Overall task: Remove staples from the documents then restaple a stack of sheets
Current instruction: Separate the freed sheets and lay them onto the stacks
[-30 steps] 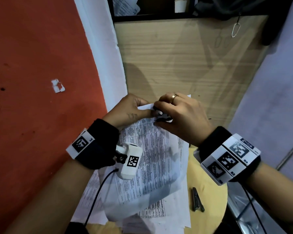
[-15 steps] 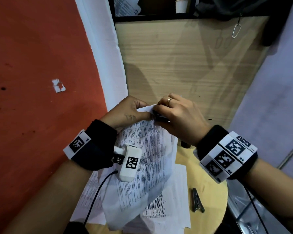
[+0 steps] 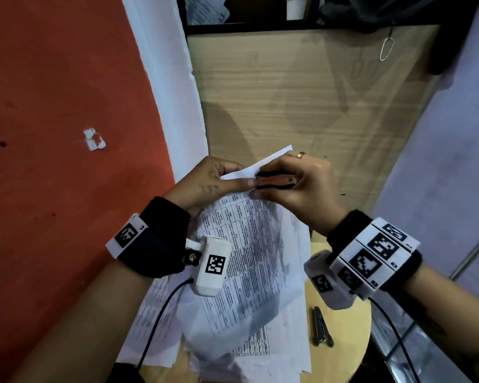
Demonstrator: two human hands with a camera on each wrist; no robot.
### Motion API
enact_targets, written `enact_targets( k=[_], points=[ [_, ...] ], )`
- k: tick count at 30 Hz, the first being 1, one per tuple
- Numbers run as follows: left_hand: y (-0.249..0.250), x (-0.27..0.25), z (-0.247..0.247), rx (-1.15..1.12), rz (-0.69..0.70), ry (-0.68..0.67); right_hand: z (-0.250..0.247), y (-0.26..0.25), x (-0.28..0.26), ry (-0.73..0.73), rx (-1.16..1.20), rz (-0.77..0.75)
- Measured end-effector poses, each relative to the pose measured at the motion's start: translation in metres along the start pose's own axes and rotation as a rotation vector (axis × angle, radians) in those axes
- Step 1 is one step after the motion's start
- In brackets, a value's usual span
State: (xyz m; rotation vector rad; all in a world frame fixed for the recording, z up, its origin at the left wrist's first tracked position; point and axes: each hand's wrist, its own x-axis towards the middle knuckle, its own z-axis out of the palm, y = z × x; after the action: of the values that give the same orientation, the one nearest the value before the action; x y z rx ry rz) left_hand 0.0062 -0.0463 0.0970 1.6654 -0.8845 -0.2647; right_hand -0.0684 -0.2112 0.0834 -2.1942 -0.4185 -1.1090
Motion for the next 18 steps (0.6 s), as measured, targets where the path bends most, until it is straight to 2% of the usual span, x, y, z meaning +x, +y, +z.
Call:
enact_targets(
  k=[4,8,14,18],
  points=[
    [0.0,-0.002,-0.001,-0.04,-0.005,0.015,-0.002,-0.003,0.0,0.021,0.146,0.082],
    [-0.007,0.002,0.002,0.005,0.027,0.123,0.001,-0.003,0.0,0.044,0.266,0.182],
    [-0.014,0.008,0.009,0.295,0.187,0.332,0.011,0.0,-0.003,0.092,0.069,0.087],
    [-0.017,0.009,0.009,0.357,0.207,0.374,0.016,0.001,-0.004,0.134,0.053,0.084]
  ],
)
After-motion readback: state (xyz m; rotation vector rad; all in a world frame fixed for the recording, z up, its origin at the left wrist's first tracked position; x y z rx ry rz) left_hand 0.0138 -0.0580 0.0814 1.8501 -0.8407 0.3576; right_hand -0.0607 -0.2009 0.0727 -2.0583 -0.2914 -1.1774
